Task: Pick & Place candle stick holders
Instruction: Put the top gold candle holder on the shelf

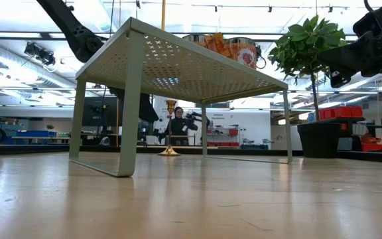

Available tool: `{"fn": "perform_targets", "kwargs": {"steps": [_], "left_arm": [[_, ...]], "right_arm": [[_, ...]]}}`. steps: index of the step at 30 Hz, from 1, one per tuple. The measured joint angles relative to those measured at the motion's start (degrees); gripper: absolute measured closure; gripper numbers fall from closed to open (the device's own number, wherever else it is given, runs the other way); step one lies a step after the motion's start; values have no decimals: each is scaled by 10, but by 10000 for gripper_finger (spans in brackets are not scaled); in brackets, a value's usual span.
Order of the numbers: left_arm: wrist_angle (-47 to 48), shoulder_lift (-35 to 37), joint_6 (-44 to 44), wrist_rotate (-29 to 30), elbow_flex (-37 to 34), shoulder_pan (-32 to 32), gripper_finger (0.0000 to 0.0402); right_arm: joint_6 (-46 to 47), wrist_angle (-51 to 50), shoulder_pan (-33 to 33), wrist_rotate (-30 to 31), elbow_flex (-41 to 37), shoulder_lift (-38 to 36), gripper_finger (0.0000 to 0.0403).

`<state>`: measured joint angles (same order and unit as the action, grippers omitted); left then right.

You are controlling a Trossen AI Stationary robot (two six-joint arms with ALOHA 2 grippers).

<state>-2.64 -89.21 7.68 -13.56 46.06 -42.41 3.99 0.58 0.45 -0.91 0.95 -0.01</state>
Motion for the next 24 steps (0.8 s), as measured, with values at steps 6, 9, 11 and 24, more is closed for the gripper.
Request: {"fn": "perform_targets", "kwargs": {"steps": [6, 9, 11, 24], "left_arm": [[-64, -38, -10, 0, 0, 3, 122], [-100, -52, -10, 4, 0, 3, 104], [-109, -60, -10, -2, 0, 4, 96], [-170, -92, -6, 53, 0, 34, 90]], "right_arm": [[0, 0, 0, 0, 0, 0, 400], [0, 0, 0, 0, 0, 0, 400], [0, 0, 0, 0, 0, 0, 400], [0, 0, 0, 0, 0, 0, 400]]}}
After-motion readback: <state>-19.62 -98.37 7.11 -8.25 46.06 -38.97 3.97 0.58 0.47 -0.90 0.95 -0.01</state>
